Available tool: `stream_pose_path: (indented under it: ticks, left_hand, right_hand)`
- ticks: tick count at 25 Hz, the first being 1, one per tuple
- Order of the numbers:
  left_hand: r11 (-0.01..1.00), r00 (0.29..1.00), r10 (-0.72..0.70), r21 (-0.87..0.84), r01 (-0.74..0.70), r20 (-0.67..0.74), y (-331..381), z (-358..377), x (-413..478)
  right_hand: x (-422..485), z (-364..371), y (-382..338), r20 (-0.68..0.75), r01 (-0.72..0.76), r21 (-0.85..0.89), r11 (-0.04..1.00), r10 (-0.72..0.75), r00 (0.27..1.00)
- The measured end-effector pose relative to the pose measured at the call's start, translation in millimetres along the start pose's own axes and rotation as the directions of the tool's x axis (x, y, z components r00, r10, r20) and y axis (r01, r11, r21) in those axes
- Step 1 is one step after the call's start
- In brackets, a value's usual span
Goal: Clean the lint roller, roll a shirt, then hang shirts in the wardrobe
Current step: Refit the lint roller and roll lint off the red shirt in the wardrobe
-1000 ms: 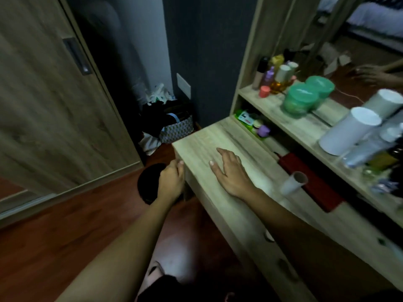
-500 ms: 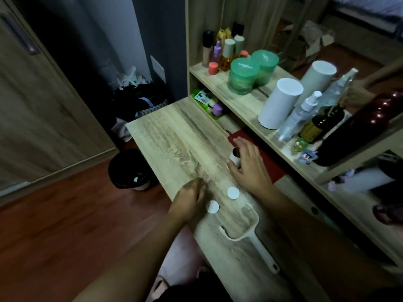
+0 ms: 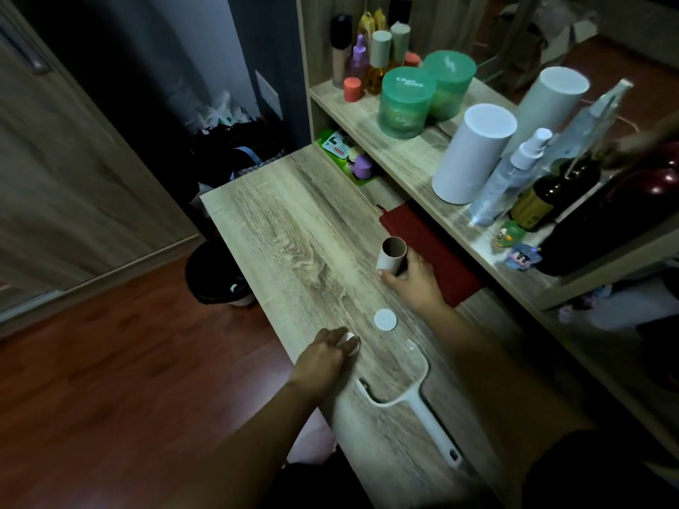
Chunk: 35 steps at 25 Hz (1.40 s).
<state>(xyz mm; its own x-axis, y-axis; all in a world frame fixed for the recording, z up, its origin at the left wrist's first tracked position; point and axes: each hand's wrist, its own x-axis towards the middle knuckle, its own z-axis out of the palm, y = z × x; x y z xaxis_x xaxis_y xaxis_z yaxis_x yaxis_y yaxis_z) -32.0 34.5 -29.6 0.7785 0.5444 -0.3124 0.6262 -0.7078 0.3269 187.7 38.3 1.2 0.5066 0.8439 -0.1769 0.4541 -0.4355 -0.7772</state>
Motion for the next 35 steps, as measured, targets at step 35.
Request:
stream_pose_path:
  ticks: [35]
  left_hand:
    - [0.525, 0.821, -0.431, -0.844, -0.11, -0.374, 32.3, -91.7, -22.4]
  right_hand:
    - [-70.9, -24.8, -34.1, 0.162, 0.461, -0.165, 0.872, -0.437, 0.885]
